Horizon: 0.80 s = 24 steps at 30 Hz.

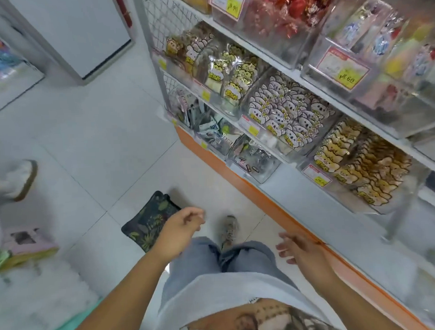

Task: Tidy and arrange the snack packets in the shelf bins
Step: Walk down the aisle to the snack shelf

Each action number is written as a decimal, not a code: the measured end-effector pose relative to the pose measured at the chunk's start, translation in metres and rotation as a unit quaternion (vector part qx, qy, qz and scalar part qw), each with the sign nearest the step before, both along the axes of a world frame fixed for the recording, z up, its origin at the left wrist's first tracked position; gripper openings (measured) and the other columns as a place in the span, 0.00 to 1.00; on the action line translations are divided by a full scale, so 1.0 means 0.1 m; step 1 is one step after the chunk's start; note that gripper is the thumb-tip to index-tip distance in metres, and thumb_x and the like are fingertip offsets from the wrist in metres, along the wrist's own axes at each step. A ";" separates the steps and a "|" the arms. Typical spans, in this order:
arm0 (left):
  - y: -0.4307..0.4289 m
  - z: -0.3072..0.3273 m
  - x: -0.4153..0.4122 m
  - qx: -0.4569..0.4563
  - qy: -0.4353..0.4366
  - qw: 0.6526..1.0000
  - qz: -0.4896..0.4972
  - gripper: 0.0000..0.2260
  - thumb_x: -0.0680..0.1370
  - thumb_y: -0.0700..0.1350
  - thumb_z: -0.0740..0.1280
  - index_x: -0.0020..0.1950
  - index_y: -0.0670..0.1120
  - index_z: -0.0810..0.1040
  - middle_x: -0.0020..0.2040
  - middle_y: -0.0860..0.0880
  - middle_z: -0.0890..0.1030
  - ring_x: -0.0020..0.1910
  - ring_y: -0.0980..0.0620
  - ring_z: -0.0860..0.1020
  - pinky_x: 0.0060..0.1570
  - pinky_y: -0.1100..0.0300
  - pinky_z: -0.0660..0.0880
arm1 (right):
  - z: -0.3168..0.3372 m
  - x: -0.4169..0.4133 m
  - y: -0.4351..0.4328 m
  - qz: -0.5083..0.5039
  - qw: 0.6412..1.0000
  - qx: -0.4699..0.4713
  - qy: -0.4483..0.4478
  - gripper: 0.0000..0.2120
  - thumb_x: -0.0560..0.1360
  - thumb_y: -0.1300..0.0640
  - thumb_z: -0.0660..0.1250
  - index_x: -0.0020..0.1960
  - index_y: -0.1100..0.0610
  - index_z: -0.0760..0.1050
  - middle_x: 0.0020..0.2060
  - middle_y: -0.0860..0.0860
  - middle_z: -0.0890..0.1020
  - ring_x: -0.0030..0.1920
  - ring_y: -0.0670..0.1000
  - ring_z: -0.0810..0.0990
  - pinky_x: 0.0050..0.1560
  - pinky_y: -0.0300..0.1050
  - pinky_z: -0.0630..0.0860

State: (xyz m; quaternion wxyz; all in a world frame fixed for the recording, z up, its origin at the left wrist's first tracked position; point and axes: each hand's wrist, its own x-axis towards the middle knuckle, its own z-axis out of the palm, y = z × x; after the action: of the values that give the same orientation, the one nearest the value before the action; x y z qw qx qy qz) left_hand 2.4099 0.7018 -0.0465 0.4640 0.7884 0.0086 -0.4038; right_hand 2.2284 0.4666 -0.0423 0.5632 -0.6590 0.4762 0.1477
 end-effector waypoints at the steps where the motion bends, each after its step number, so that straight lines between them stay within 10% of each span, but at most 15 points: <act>1: -0.04 -0.02 0.10 -0.003 -0.004 1.000 -0.007 0.07 0.79 0.43 0.66 0.54 0.50 0.80 0.48 0.51 0.83 0.42 0.60 0.81 0.42 0.72 0.73 | -0.02 0.12 -0.04 -0.002 1.000 -0.003 0.001 0.08 0.81 0.59 0.60 0.54 0.55 0.77 0.43 0.54 0.84 0.43 0.53 0.82 0.43 0.44 0.78; 17: 0.06 -0.04 2.27 0.027 -0.056 0.988 -0.140 0.08 0.80 0.39 0.63 0.55 0.50 0.79 0.50 0.60 0.79 0.45 0.73 0.75 0.48 0.76 0.70 | -0.12 2.36 0.02 0.005 1.000 -0.012 -0.002 0.08 0.80 0.55 0.62 0.56 0.53 0.76 0.47 0.49 0.83 0.46 0.48 0.81 0.45 0.42 0.74; 22: 0.04 -0.43 3.61 0.072 -0.050 0.964 -0.249 0.06 0.80 0.45 0.64 0.53 0.51 0.80 0.50 0.53 0.82 0.49 0.56 0.79 0.51 0.62 0.75 | -0.47 3.30 0.23 0.000 0.996 -0.082 0.024 0.13 0.80 0.57 0.60 0.56 0.65 0.78 0.50 0.64 0.81 0.51 0.62 0.79 0.49 0.53 0.74; 24: 0.02 -0.59 4.19 0.122 -0.073 0.925 -0.352 0.08 0.79 0.47 0.64 0.56 0.53 0.79 0.55 0.53 0.81 0.52 0.56 0.79 0.51 0.62 0.73 | -0.57 3.69 0.32 -0.044 0.995 -0.086 0.028 0.09 0.80 0.53 0.61 0.55 0.53 0.79 0.50 0.53 0.82 0.51 0.56 0.80 0.51 0.49 0.74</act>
State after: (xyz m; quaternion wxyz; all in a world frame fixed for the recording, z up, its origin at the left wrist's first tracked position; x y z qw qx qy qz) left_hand 2.8292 0.7040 -0.1058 0.1914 0.8185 -0.2539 -0.4784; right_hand 2.5976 0.4983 -0.0989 0.4971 -0.6785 0.5315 0.0998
